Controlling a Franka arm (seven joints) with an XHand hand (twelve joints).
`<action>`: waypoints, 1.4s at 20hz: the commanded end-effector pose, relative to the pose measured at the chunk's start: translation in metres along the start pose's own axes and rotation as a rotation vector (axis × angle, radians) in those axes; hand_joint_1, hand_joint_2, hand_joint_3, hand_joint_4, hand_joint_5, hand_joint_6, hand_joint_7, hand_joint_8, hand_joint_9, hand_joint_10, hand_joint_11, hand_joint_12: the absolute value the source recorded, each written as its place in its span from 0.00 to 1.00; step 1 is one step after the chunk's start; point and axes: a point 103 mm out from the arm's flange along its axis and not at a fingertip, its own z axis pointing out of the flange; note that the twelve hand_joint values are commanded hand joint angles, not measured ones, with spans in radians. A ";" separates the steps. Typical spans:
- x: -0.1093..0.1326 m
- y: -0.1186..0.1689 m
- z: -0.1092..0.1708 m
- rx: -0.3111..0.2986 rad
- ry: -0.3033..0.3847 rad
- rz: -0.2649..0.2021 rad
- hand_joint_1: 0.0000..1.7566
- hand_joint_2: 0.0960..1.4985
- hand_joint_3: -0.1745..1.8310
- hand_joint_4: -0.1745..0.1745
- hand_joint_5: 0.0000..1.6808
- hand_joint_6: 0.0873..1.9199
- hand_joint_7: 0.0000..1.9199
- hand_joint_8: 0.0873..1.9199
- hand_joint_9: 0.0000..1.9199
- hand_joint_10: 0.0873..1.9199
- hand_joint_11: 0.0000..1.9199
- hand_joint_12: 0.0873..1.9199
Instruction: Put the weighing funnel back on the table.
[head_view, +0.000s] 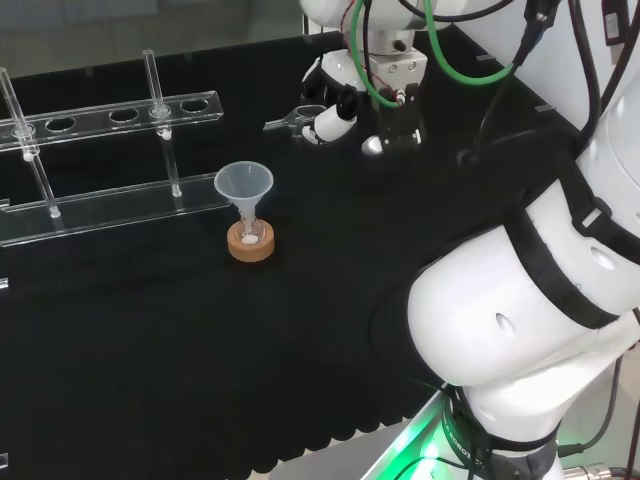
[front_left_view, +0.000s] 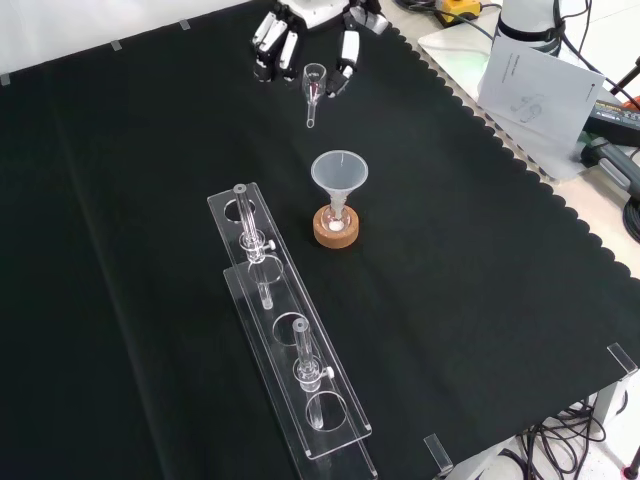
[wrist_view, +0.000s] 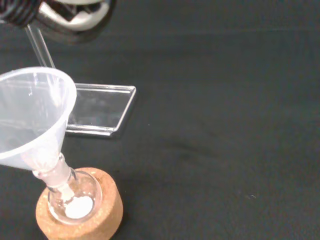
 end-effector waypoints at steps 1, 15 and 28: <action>-0.018 0.003 0.003 -0.037 0.070 -0.024 0.60 0.46 0.40 1.00 0.65 0.48 0.22 0.33 0.38 0.24 0.29 0.62; -0.062 0.046 0.019 0.002 0.124 0.002 0.61 0.46 0.41 1.00 0.65 0.48 0.22 0.33 0.38 0.24 0.28 0.62; -0.082 0.097 0.061 0.092 0.156 -0.027 0.61 0.46 0.41 1.00 0.65 0.48 0.22 0.33 0.38 0.24 0.27 0.62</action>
